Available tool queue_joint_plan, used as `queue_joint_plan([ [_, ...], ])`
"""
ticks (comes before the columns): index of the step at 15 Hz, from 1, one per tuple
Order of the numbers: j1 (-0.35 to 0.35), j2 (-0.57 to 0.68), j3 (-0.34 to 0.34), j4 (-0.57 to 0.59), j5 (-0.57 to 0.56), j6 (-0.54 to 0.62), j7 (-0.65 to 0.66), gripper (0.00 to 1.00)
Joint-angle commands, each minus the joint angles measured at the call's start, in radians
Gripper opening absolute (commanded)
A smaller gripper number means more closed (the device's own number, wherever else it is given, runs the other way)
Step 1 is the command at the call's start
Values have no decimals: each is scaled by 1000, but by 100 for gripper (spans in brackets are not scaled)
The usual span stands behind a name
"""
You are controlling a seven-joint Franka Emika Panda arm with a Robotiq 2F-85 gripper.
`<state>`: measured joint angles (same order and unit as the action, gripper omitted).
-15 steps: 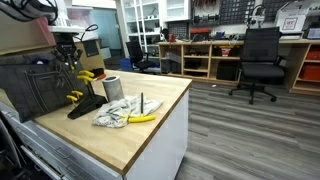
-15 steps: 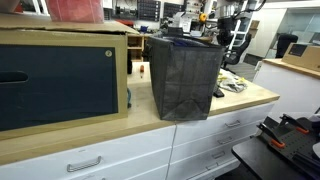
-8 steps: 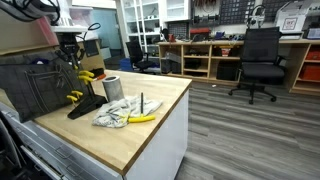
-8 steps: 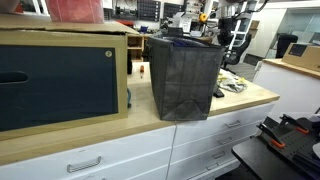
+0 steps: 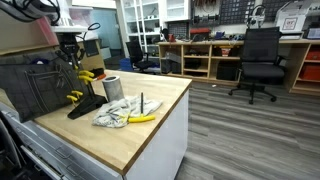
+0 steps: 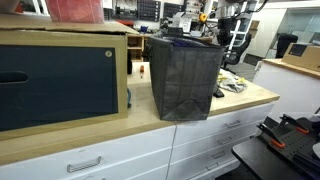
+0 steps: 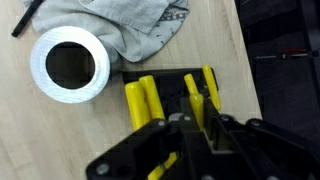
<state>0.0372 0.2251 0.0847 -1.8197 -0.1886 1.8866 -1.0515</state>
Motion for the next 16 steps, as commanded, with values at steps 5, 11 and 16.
queue_joint_plan([
  [5,4,15,-1,-5,-26,3,17,4],
  [11,6,12,-2,-9,-34,-13,21,4],
  [16,2,-8,-2,-25,-25,-11,14,4],
])
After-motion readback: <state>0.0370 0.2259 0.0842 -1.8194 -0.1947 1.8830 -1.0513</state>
